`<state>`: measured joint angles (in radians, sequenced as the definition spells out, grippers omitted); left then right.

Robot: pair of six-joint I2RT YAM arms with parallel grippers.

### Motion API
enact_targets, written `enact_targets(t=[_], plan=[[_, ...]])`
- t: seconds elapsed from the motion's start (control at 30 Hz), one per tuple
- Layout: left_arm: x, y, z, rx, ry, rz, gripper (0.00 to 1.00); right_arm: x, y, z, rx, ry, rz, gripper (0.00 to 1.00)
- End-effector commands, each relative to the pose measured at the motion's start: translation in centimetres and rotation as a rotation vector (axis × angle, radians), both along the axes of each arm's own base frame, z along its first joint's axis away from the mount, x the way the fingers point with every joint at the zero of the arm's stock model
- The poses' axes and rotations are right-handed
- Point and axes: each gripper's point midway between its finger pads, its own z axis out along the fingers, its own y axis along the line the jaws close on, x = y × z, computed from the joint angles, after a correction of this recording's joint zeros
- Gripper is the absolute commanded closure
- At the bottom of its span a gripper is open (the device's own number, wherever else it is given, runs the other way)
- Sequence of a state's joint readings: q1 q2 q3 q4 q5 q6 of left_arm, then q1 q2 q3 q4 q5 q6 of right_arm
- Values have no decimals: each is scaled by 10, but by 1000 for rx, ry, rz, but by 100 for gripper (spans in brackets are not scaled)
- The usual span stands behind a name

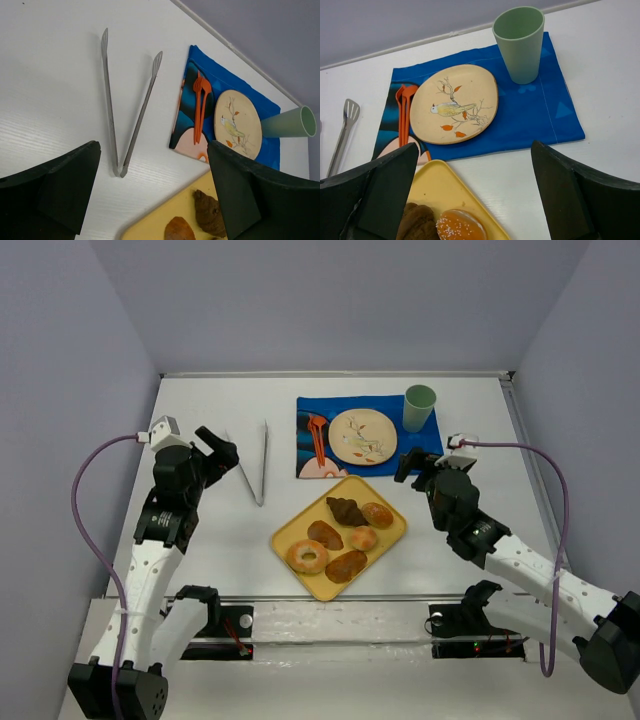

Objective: Place the bread

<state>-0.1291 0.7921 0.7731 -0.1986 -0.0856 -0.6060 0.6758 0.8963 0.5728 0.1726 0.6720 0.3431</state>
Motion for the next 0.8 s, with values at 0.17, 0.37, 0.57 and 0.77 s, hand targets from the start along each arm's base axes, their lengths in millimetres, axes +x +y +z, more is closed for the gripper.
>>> enact_targets(t=[0.17,0.37,0.57,0.77], plan=[[23,15,-25,72,63,73,1,-3,3,18,38,-88,26,0],[36,3,-68,85,188,12,1,-1,5,12,16,-108,45,0],[29,-17,-129,140,358,-57,1,2,16,9,-7,-93,91,0],[21,-34,-181,173,467,-128,1,5,17,2,-36,-76,90,0]])
